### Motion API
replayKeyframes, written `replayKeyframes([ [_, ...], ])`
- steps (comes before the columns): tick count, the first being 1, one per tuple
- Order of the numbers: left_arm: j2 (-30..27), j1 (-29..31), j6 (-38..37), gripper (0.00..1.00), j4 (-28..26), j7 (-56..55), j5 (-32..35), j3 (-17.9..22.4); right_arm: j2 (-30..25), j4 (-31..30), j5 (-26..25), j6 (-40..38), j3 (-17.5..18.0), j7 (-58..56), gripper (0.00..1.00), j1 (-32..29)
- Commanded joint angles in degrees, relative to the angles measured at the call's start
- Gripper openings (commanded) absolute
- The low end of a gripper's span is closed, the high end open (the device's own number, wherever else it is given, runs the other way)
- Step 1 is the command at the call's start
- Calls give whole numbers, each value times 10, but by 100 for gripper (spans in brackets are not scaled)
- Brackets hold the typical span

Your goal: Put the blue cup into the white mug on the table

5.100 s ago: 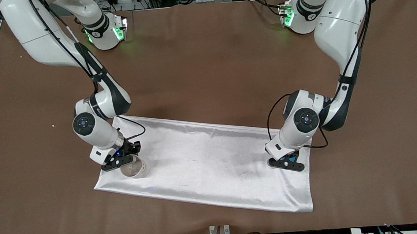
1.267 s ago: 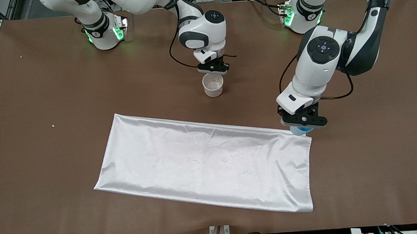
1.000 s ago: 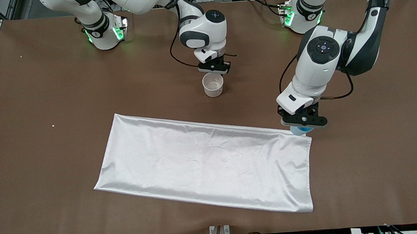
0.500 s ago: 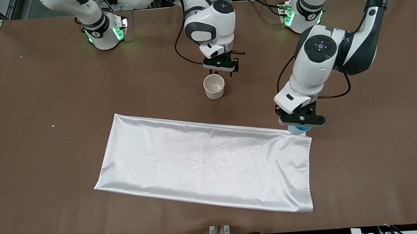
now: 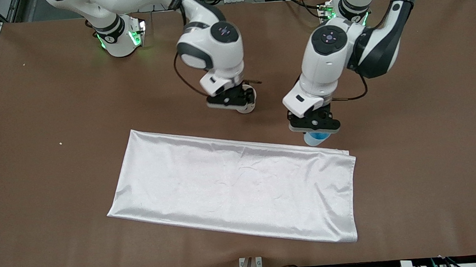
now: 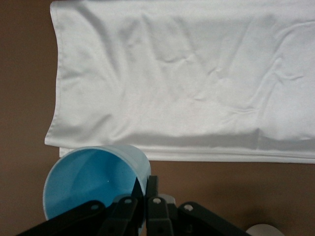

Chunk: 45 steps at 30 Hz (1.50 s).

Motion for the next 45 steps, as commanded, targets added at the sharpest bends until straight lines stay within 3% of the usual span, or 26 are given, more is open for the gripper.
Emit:
replayKeyframes([
  [1,-11,-35,-28,0,11,-47,17,1,-12,-12,22,-8,6,-110,100,-80],
  [10,-5,-87,-41,0,21,-91,13,1,-14,-16,23,-20,0,-223,100,-156],
  [14,3,-110,-41,0,22,-108,11,1,-17,-17,28,-20,-32,-274,100,-164],
  [20,21,-141,-41,0,25,-144,11,-3,-46,-19,137,-20,-113,-419,100,-168],
  [25,33,-172,-41,0,26,-179,10,-4,-97,-44,208,-29,-157,-527,100,-184],
  [31,48,-201,-41,0,26,-213,10,-4,-150,-41,212,-88,-199,-570,100,-185],
  [45,84,-243,-41,0,27,-230,11,-4,-267,-38,218,-177,-256,-636,100,-177],
])
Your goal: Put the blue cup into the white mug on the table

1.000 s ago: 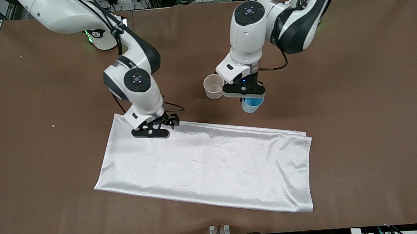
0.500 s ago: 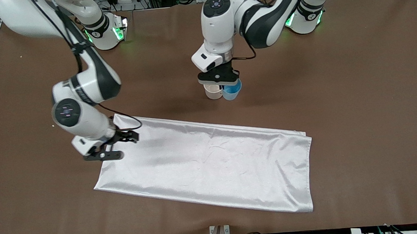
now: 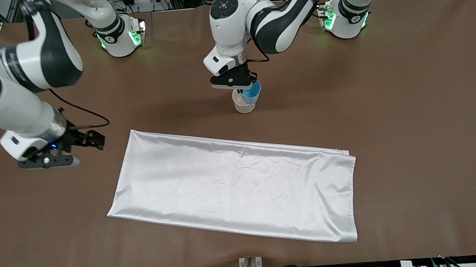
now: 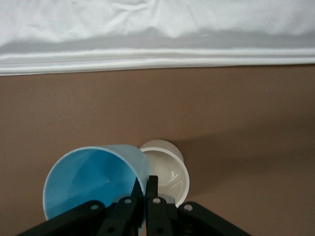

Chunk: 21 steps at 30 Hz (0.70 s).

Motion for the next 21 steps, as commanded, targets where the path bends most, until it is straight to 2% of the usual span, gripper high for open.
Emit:
replayKeyframes([
  [1,19,-22,-9,0,14,-17,11,2,-50,-28,22,-11,-21,-29,100,15],
  [8,33,-29,-8,0,14,-19,11,1,-76,-26,36,-28,-46,-38,100,40],
  [21,80,-50,-3,0,30,-20,17,2,-86,26,34,-78,-50,-82,100,36],
])
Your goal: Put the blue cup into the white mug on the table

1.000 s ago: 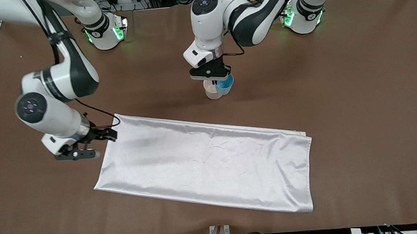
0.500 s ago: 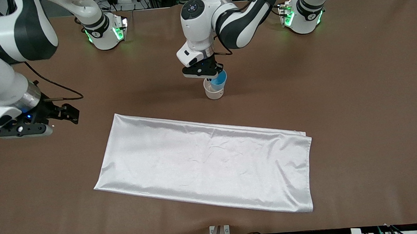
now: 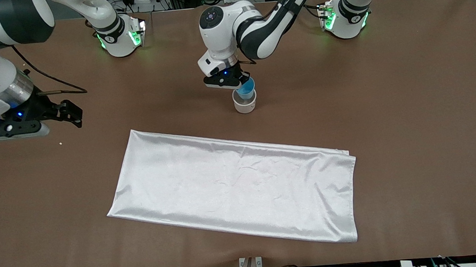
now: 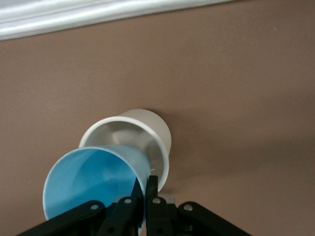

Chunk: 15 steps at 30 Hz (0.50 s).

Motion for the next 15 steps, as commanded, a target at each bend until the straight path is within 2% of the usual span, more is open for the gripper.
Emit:
replayKeyframes([
  [1,24,-6,-4,0,30,-17,17,2,-6,21,12,-19,-9,-34,100,-1],
  [10,41,-2,-4,0,47,-14,15,3,-6,36,12,-20,-8,-83,100,-24],
  [15,41,-1,-4,22,51,-6,15,6,-6,45,12,-20,-7,-91,100,-33],
])
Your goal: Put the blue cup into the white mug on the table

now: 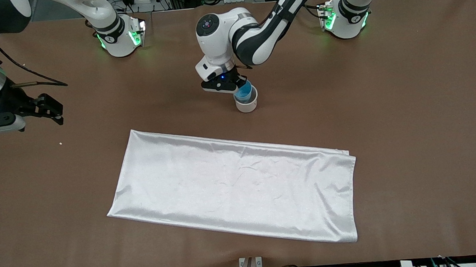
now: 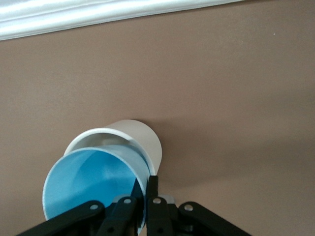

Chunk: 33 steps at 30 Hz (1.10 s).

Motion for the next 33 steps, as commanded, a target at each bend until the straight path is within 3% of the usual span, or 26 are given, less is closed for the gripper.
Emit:
replayKeyframes([
  [1,9,0,-5,25,20,-5,15,4,-3,13,12,-9,2,-20,100,-12],
  [3,6,4,-5,32,21,0,16,5,-2,14,12,-9,2,-20,100,-15],
  [4,6,7,-5,42,22,3,16,5,-2,15,12,-8,2,-20,100,-17],
  [6,5,11,-5,100,23,5,17,5,-1,18,12,-8,2,-19,100,-18],
  [15,-7,17,-6,100,30,4,17,5,3,25,23,-8,2,-17,100,-19],
  [21,-36,38,-18,100,30,2,17,5,5,24,98,-14,2,-11,100,-53],
  [33,-123,77,-73,100,28,-31,17,7,9,20,97,-43,6,2,100,-72],
])
